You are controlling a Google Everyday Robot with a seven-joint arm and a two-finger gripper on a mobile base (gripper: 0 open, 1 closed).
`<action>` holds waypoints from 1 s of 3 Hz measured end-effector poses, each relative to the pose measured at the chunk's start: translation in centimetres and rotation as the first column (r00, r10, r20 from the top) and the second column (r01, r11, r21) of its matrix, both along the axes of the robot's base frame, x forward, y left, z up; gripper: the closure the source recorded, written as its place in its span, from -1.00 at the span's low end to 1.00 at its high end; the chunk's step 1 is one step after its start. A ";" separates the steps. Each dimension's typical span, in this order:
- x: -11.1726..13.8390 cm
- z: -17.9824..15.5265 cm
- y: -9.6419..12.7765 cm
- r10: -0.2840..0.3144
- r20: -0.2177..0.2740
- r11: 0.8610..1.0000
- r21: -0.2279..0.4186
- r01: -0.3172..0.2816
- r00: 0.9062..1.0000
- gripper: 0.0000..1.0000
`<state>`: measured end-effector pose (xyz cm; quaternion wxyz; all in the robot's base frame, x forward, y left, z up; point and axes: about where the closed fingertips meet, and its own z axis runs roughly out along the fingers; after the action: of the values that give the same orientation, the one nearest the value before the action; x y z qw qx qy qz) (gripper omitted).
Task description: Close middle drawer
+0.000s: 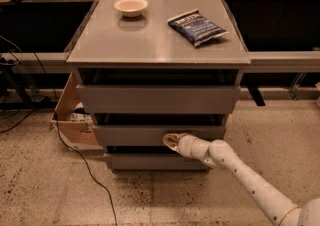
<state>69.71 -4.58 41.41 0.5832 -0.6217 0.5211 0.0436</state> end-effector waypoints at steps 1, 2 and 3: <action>-0.3 1.0 -0.3 0.028 0.011 0.999 0.016 -0.028 1.000 1.00; -1.8 2.7 -3.0 0.030 -0.012 0.999 0.012 -0.029 0.999 1.00; -5.3 6.3 -6.0 0.044 -0.080 0.998 -0.036 -0.047 0.996 1.00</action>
Offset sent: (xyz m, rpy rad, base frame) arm -0.0751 -0.0884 0.0858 -0.0132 0.0999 0.0398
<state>64.41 -10.61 47.69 0.5492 -0.6419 0.5303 0.0716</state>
